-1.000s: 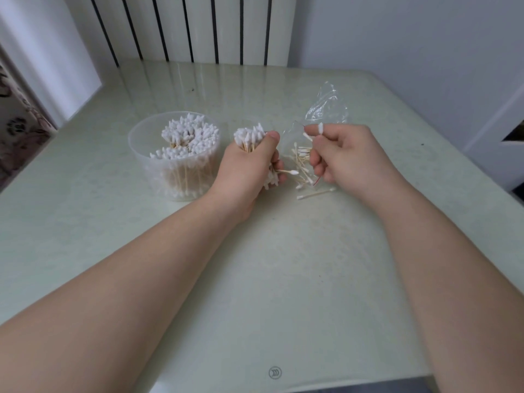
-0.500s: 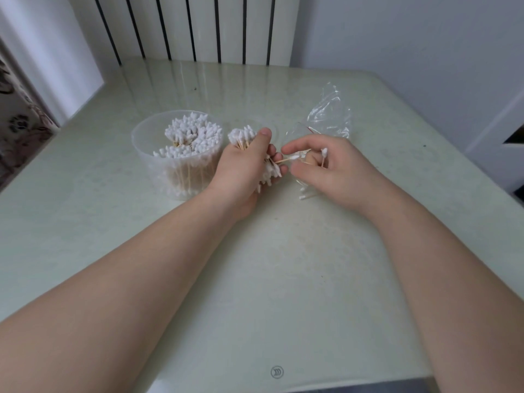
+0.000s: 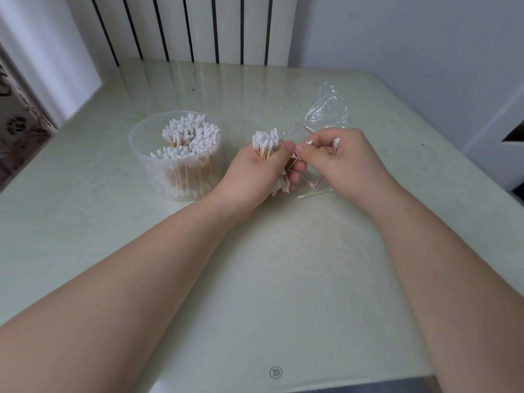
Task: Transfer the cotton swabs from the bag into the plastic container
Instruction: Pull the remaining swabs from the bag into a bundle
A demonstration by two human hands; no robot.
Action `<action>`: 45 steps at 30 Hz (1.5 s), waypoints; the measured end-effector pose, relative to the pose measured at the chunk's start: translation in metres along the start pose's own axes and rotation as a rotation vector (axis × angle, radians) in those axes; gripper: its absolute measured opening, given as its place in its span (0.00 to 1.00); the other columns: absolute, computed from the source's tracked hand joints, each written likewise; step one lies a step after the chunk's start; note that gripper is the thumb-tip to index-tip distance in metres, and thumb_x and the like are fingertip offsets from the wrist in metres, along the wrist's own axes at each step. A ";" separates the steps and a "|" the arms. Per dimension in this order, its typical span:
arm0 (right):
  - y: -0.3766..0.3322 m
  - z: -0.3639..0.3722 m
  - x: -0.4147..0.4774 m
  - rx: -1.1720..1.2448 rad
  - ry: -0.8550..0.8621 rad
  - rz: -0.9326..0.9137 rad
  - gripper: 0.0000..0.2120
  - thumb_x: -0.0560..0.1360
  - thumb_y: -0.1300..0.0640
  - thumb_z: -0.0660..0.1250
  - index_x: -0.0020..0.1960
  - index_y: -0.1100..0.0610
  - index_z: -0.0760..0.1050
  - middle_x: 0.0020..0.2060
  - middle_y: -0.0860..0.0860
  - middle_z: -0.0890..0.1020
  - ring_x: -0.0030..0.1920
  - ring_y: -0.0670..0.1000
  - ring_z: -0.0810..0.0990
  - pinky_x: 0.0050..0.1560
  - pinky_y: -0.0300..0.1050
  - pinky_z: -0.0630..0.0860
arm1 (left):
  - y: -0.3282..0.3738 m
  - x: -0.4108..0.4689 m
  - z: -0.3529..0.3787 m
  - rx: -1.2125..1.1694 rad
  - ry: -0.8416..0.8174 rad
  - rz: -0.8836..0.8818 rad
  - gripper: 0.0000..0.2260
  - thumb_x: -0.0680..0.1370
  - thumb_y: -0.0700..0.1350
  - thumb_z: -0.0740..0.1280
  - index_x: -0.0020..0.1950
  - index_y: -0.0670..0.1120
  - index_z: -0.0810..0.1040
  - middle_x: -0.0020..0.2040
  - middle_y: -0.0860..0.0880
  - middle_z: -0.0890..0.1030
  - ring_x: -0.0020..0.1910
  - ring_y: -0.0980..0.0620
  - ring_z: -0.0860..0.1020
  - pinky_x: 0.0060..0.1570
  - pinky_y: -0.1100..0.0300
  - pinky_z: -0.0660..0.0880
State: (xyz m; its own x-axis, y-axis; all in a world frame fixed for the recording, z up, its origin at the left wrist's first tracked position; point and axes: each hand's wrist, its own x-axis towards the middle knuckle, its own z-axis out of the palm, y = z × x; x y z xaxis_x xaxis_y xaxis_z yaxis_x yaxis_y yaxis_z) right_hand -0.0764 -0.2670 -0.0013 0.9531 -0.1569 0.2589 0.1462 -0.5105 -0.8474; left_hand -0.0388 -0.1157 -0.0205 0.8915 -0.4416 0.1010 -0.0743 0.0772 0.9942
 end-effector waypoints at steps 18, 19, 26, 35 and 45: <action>-0.007 0.000 -0.004 0.087 -0.140 0.080 0.29 0.78 0.70 0.61 0.76 0.52 0.66 0.33 0.45 0.82 0.34 0.45 0.77 0.40 0.41 0.74 | -0.004 0.004 -0.002 -0.057 0.122 -0.023 0.09 0.80 0.44 0.69 0.40 0.46 0.78 0.37 0.43 0.79 0.39 0.44 0.78 0.40 0.49 0.75; -0.007 -0.001 -0.004 0.109 -0.132 0.103 0.31 0.76 0.73 0.60 0.75 0.53 0.66 0.35 0.46 0.83 0.35 0.46 0.79 0.40 0.40 0.75 | -0.003 0.005 -0.002 -0.092 0.150 -0.041 0.09 0.81 0.44 0.68 0.40 0.47 0.78 0.38 0.43 0.80 0.40 0.44 0.79 0.41 0.48 0.76; -0.005 0.000 -0.002 0.205 -0.002 0.172 0.18 0.76 0.72 0.65 0.63 0.59 0.76 0.47 0.57 0.83 0.43 0.53 0.87 0.51 0.47 0.83 | 0.002 0.006 0.000 -0.164 0.252 -0.101 0.11 0.82 0.42 0.67 0.39 0.46 0.76 0.31 0.50 0.76 0.28 0.53 0.75 0.37 0.53 0.76; -0.009 -0.003 -0.005 0.088 -0.022 0.044 0.18 0.73 0.67 0.73 0.59 0.51 0.77 0.50 0.53 0.82 0.38 0.55 0.86 0.38 0.45 0.81 | -0.001 0.006 -0.001 -0.107 0.145 -0.053 0.06 0.80 0.43 0.69 0.43 0.46 0.79 0.36 0.46 0.80 0.39 0.45 0.80 0.36 0.55 0.77; 0.003 -0.016 -0.006 -0.694 -0.358 0.003 0.23 0.69 0.54 0.71 0.64 0.45 0.80 0.53 0.49 0.77 0.53 0.49 0.76 0.57 0.43 0.73 | 0.004 0.006 -0.001 -0.259 0.164 -0.149 0.06 0.83 0.40 0.64 0.45 0.44 0.75 0.37 0.45 0.80 0.31 0.47 0.77 0.30 0.59 0.76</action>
State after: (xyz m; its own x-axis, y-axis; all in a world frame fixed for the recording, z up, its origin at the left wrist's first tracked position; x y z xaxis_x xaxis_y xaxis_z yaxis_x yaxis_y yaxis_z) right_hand -0.0856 -0.2811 0.0024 0.9980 0.0628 -0.0086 0.0564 -0.9412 -0.3332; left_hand -0.0333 -0.1168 -0.0160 0.9456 -0.3172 -0.0726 0.1592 0.2565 0.9533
